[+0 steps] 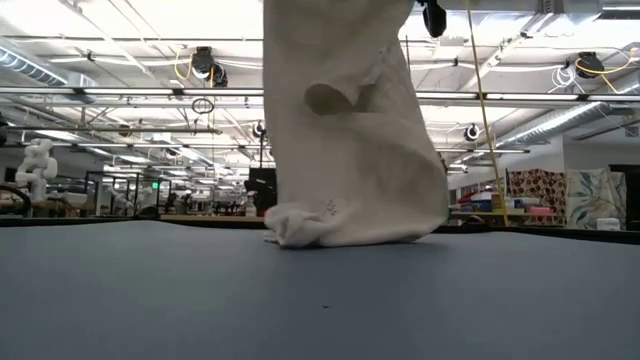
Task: Roll towel into tight, uniform cylinder
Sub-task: Roll the white towel
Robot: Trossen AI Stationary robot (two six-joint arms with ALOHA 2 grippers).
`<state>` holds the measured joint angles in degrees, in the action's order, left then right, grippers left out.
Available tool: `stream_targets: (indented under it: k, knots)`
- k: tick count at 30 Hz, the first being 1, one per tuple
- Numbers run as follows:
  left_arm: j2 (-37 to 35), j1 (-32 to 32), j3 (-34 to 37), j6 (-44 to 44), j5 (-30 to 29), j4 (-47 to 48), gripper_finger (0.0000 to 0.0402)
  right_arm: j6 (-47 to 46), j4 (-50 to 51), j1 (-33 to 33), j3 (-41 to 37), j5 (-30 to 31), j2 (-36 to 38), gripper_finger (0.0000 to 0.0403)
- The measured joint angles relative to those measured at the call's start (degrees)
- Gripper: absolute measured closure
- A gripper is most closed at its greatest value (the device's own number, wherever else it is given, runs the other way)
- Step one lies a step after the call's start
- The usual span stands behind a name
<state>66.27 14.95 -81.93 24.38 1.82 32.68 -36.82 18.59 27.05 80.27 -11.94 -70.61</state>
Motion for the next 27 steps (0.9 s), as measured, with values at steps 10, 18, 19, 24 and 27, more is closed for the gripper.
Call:
stream_targets:
  k: [10,18,19,24,27]
  knots:
    - [3.9,-2.3,0.0,-10.5,15.0,8.7,0.0387,1.9,-0.4,-0.1,0.0,1.4,0.0,0.0403]
    - [5.0,-3.2,0.0,-11.7,14.4,14.1,0.0297,5.5,-0.5,-1.5,0.0,1.9,0.0,0.0403]
    - [4.9,-3.1,0.0,-12.3,13.5,14.3,0.0284,5.9,-0.5,-1.7,0.0,1.9,0.0,0.0403]
    - [2.6,-2.8,0.1,-11.9,4.2,8.0,0.0233,6.5,-0.5,-3.0,0.0,1.8,0.0,0.0403]
    - [2.1,-2.2,0.1,-11.7,-0.5,-2.5,0.0217,6.5,-0.5,-4.1,0.0,1.7,0.0,0.0403]
